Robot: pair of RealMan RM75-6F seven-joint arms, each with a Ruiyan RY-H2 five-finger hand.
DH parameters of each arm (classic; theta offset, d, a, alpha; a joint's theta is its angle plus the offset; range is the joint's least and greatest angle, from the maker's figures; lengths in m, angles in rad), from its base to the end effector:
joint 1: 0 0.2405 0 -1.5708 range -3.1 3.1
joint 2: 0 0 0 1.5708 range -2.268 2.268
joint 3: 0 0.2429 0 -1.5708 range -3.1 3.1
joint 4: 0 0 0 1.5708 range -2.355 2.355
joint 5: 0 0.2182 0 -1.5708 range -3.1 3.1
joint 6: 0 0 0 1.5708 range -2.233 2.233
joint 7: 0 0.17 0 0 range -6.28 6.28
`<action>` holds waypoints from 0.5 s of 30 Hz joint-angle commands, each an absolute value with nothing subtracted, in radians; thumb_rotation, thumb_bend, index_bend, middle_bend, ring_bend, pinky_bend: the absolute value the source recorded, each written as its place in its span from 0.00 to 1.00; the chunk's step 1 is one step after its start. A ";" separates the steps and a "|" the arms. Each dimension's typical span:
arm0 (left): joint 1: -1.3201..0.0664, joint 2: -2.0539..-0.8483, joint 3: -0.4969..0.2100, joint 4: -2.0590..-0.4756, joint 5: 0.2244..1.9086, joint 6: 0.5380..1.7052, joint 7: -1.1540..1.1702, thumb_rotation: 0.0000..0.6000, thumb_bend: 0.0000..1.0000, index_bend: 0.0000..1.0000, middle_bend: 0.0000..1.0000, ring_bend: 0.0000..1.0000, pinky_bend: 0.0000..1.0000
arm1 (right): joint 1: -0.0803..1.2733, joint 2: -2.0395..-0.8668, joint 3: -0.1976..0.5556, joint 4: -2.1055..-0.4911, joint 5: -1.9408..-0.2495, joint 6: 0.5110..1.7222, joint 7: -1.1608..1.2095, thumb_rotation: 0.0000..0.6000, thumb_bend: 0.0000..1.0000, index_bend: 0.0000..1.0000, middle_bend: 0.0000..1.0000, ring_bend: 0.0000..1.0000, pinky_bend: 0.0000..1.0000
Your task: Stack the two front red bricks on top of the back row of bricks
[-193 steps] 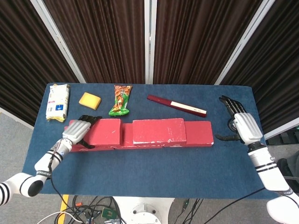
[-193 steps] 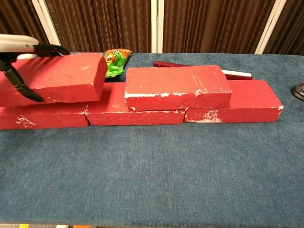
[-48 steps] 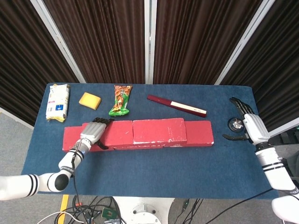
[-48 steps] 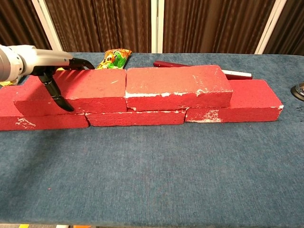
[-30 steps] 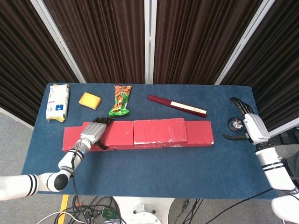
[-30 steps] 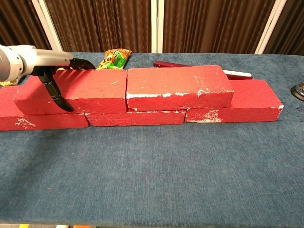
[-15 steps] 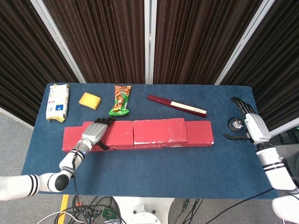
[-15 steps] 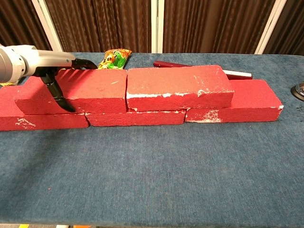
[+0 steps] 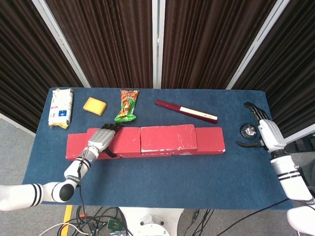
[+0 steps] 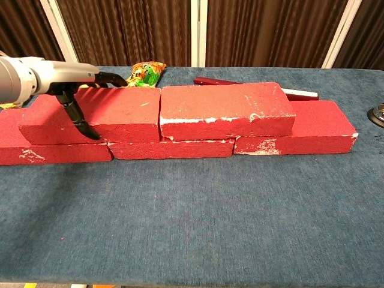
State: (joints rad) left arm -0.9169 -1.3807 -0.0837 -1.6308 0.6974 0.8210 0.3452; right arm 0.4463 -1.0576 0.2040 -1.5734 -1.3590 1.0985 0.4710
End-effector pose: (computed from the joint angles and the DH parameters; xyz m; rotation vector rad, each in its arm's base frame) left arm -0.1424 0.3633 -0.0247 -1.8852 -1.2383 -0.6937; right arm -0.2418 -0.3428 0.1489 1.4236 -1.2436 1.2421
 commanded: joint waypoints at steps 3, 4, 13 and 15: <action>-0.919 -1.386 -0.088 -1.631 0.700 0.826 0.347 1.00 0.01 0.00 0.00 0.00 0.01 | 0.446 -1.058 0.205 -1.571 -1.357 1.097 0.474 1.00 0.00 0.00 0.00 0.00 0.00; -0.919 -1.388 -0.089 -1.630 0.699 0.828 0.347 1.00 0.01 0.00 0.00 0.00 0.01 | 0.446 -1.057 0.205 -1.570 -1.357 1.097 0.475 1.00 0.00 0.00 0.00 0.00 0.00; -0.924 -1.405 -0.097 -1.620 0.690 0.836 0.351 1.00 0.01 0.00 0.00 0.00 0.01 | 0.444 -1.058 0.203 -1.564 -1.359 1.095 0.485 1.00 0.00 0.00 0.00 0.00 0.00; -0.925 -1.404 -0.097 -1.621 0.689 0.836 0.354 1.00 0.01 0.00 0.00 0.00 0.01 | 0.444 -1.058 0.202 -1.562 -1.359 1.093 0.487 1.00 0.00 0.00 0.00 0.00 0.00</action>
